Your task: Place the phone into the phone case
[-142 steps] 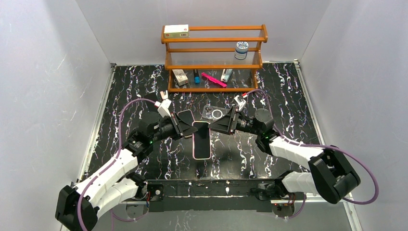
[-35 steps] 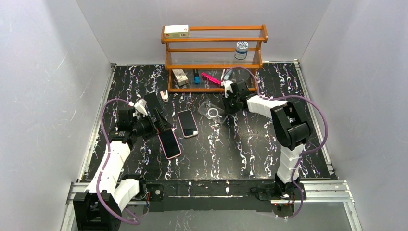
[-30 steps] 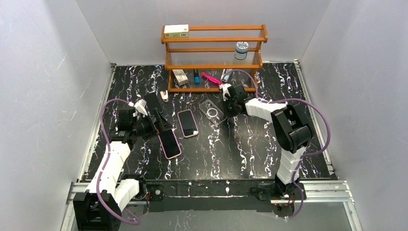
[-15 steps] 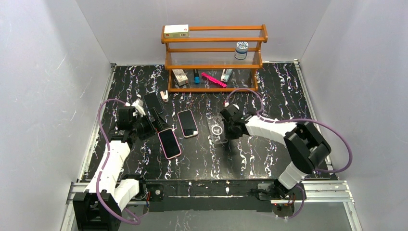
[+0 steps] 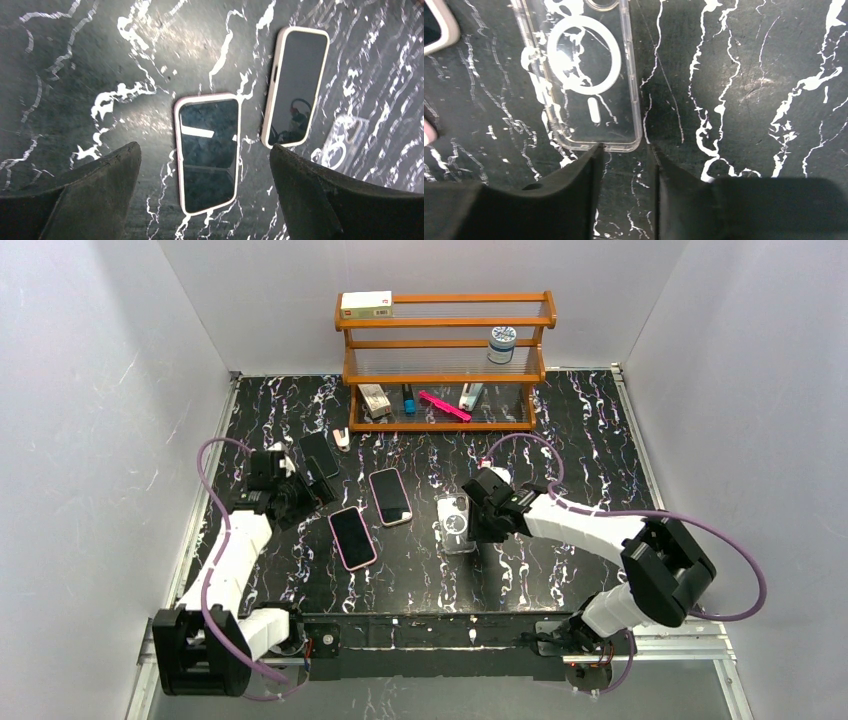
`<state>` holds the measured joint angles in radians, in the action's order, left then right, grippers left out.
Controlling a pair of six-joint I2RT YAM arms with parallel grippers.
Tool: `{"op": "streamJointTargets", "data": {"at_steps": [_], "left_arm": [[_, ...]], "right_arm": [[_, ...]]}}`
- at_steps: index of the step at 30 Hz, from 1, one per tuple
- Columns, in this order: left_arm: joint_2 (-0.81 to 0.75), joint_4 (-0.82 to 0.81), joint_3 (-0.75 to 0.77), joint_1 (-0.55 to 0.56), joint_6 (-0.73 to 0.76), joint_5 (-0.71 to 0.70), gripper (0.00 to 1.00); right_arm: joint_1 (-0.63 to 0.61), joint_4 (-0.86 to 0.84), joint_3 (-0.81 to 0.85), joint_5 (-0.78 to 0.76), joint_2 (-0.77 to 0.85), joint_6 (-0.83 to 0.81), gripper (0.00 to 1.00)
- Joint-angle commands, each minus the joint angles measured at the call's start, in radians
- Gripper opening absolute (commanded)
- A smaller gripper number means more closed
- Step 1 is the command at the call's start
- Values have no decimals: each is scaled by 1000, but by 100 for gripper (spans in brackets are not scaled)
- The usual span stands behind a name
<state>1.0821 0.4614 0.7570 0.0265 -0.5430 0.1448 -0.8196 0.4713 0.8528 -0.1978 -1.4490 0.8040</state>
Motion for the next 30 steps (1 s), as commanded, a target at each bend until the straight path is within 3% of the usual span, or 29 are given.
{"op": "streamJointTargets", "data": {"at_steps": [1,6,9,18,30], "left_arm": [[85,20,120,2,3,-185,98],[237,-36,234,2,13,-288,98],[362,-66,314,3,7,-295,98],[676,-81,529,40,35,-378,98],[851,-73,622,86,80,-479,96]], "right_arm": [[-4,11,-8,15,74,7,55],[-4,-52,-21,65,159,-44,87],[-3,-107,-35,96,211,-73,98],[-4,-188,-40,134,275,-129,99],[-3,-191,-1,94,270,-158,98]]}}
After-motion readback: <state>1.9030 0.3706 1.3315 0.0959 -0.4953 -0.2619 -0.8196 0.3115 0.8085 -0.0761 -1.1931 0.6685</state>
